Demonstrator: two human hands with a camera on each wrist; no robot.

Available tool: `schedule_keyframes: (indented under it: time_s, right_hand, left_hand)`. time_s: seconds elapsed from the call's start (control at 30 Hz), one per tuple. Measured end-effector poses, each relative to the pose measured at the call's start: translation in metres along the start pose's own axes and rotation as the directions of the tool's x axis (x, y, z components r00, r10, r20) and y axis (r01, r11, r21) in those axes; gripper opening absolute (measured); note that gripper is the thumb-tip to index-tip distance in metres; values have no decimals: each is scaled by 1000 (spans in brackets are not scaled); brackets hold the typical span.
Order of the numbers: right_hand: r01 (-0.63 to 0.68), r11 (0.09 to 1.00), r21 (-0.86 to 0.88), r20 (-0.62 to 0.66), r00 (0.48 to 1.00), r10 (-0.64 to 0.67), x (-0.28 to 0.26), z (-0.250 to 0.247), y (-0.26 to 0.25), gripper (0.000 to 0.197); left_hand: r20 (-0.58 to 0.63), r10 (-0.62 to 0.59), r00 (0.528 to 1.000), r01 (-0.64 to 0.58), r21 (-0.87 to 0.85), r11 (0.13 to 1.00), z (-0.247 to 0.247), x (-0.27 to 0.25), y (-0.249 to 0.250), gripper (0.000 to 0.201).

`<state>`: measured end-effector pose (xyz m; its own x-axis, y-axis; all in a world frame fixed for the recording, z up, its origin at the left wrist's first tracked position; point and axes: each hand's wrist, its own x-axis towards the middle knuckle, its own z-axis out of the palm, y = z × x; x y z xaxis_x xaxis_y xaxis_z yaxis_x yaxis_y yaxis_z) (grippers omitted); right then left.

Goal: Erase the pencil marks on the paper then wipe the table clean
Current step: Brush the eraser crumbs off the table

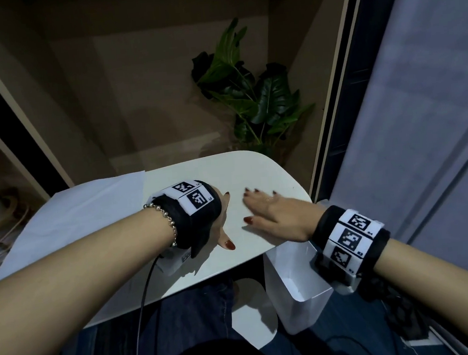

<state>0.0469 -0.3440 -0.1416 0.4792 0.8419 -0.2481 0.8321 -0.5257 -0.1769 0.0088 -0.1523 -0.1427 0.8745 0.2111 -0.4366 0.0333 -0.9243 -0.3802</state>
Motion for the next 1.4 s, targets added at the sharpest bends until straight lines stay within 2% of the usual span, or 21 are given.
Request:
schedule_keyframes:
  time_s: [0.07,0.13,0.17,0.23,0.27,0.33,0.43,0.5,0.57,0.63,0.7,0.77,0.83,0.9,0.97,1.07,1.1,1.13,1.27,1.33,1.4]
  right_hand:
    - [-16,999,36,66,998,13,6,1,6,70]
    - [-229,973,18,53,972,228,9,-2,28,80]
    - [-352,936,-11,30,936,352,7,-5,41,84]
    - [-477,877,-56,6,878,478,1,-9,58,86]
    - [-462,885,-59,-6,887,462,-2,-11,58,84]
    - [-319,948,-20,-41,947,318,-4,-14,44,79]
    - [-126,991,43,29,992,125,2,-10,25,72]
    - [-174,983,54,64,983,171,7,-7,31,75]
    - [-322,946,26,52,946,321,5,-9,44,82]
    - [-395,919,-9,29,918,395,0,-15,54,82]
    - [-315,949,11,-32,948,315,-3,-20,53,72]
    - [-154,986,70,-89,983,159,-3,-21,42,62]
    - [-53,986,155,-74,995,65,0,-17,31,56]
    - [-47,978,202,-9,999,50,1,-13,28,57]
    - [-144,981,128,32,989,141,1,-9,36,67]
    - [-388,921,20,9,922,388,-4,-12,52,80]
    - [-410,912,16,8,912,409,-5,-13,53,79]
    - [-380,924,32,-2,925,381,-6,-15,51,77]
    - [-99,975,200,-14,994,104,-4,-19,23,63]
    - [-69,960,271,67,996,52,0,-20,14,63]
    - [-112,972,205,134,987,86,1,-19,16,65]
  left_hand:
    - [-3,-2,1000,2,5,1000,1,0,0,137]
    - [-5,-13,1000,13,11,1000,1,-2,0,139]
    - [-6,-22,1000,22,9,1000,2,-3,-1,139]
    - [-7,-34,999,34,3,999,1,-1,0,138]
    - [-1,-41,999,41,1,999,1,0,1,139]
    - [20,-60,998,60,-3,998,1,4,2,145]
    - [37,-79,996,79,12,997,3,11,3,159]
    - [52,-82,995,82,11,997,3,13,3,160]
    - [43,-75,996,74,22,997,-1,6,3,152]
    - [27,-56,998,56,20,998,0,6,3,142]
    - [29,-57,998,56,30,998,0,6,3,140]
    - [36,-62,997,61,28,998,-1,6,2,140]
    - [21,-55,998,55,27,998,-1,5,1,140]
    - [0,-32,999,32,27,999,0,5,0,143]
    - [0,-20,1000,20,24,1000,1,3,-3,142]
    - [-2,-13,1000,13,11,1000,4,3,-5,140]
    - [-6,-13,1000,13,16,1000,3,3,-4,140]
    - [0,-19,1000,19,26,999,2,3,-3,139]
    - [17,-57,998,55,74,996,-2,5,4,139]
    - [3,-63,998,63,93,994,-2,4,5,139]
    - [-10,-59,998,60,72,996,-1,3,4,137]
